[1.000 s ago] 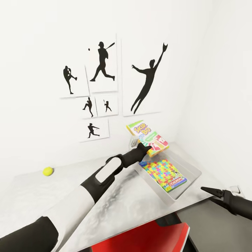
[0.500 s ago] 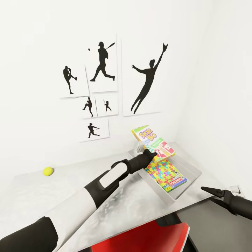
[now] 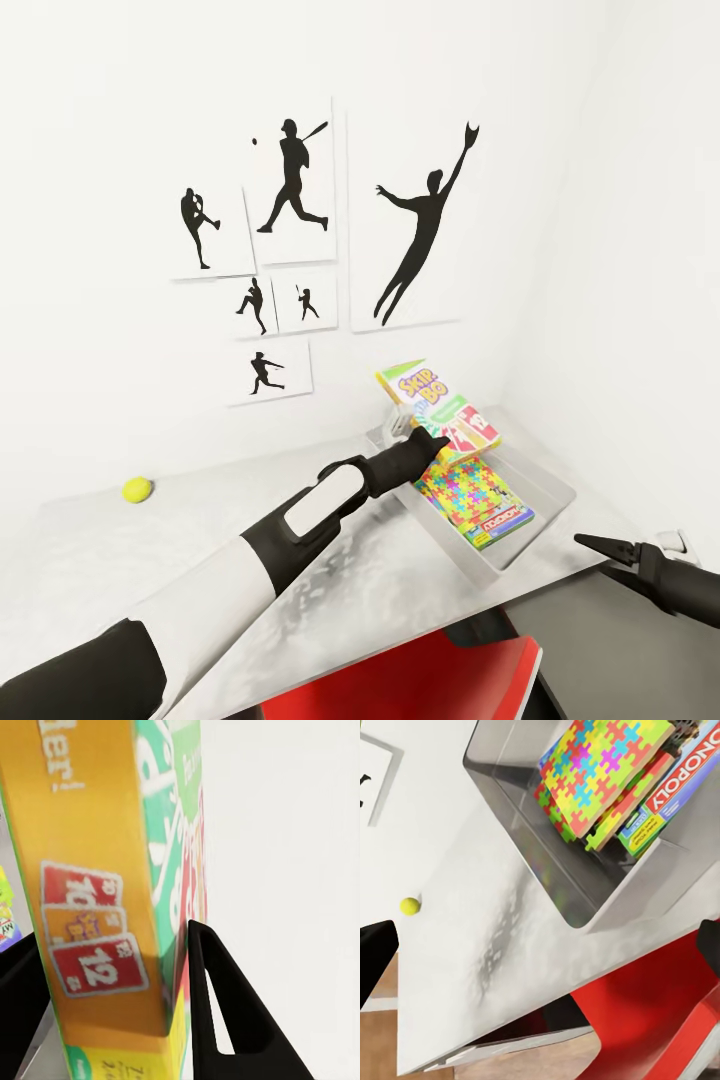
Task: Put all the toys in the child's room - the three board games (two on the bed and one on the table), the two jigsaw puzzles on the table, and the tennis ball on the table - inside the toy box on the table in the child's room.
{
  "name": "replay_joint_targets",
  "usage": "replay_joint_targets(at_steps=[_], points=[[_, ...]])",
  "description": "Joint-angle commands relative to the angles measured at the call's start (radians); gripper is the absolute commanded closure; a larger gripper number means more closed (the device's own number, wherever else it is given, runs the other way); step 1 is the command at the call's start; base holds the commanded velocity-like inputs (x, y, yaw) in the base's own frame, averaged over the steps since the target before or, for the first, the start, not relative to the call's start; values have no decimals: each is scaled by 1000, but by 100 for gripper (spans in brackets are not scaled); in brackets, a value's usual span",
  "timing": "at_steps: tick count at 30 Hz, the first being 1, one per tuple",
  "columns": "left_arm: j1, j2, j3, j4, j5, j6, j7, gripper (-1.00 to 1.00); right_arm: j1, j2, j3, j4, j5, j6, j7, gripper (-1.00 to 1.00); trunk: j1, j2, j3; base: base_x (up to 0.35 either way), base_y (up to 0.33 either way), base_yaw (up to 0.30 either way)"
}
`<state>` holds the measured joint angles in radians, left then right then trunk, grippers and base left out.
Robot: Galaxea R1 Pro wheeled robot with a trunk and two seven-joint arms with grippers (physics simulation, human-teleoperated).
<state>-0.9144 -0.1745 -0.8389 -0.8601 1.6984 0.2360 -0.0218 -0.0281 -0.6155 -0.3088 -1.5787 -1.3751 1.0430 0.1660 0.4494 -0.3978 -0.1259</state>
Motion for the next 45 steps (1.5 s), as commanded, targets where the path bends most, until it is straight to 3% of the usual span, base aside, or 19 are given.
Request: replay_joint_targets(at_steps=[1,9,19,24,27,34,41,43,45], points=[[-1,0,-1,1,8,2,2,100,-1,1,-1,1,11,4,10,-100,1,-2,-2,0,0,0],[-1,0,-3,-3,7,-1,97,100,-1,2,-1,2,11,4,10,-100,1,-2,-2,0,0,0],[-1,0,-3,-13,10,-1,119,100,-1,4,-1,2,11,4,10,-100,1,-2,-13,0,0,0],[-1,0,2,-66,22,-4,230,100,-1,5,-1,2,11,4,10,-100,1,-2,-21,0,0,0],[-2,0,8,-74,27,-5,260,100,-1,5,-1,8,11,4,9,-100,1,-2,-26,0,0,0],[-11,0,10,-110,29,-10,277,100,-1,4,0,23,12,4,9,-100,1,-2,-38,0,0,0],[-80,0,9,-115,43,-45,277,100,-1,5,1,24,12,4,9,-100,1,-2,-49,0,0,0],[-84,0,-6,-114,46,-73,277,100,-1,5,1,24,12,4,9,-100,1,-2,-53,0,0,0],[-85,0,-45,-111,50,-88,278,100,-1,5,1,25,13,4,9,-100,1,-2,-56,0,0,0]])
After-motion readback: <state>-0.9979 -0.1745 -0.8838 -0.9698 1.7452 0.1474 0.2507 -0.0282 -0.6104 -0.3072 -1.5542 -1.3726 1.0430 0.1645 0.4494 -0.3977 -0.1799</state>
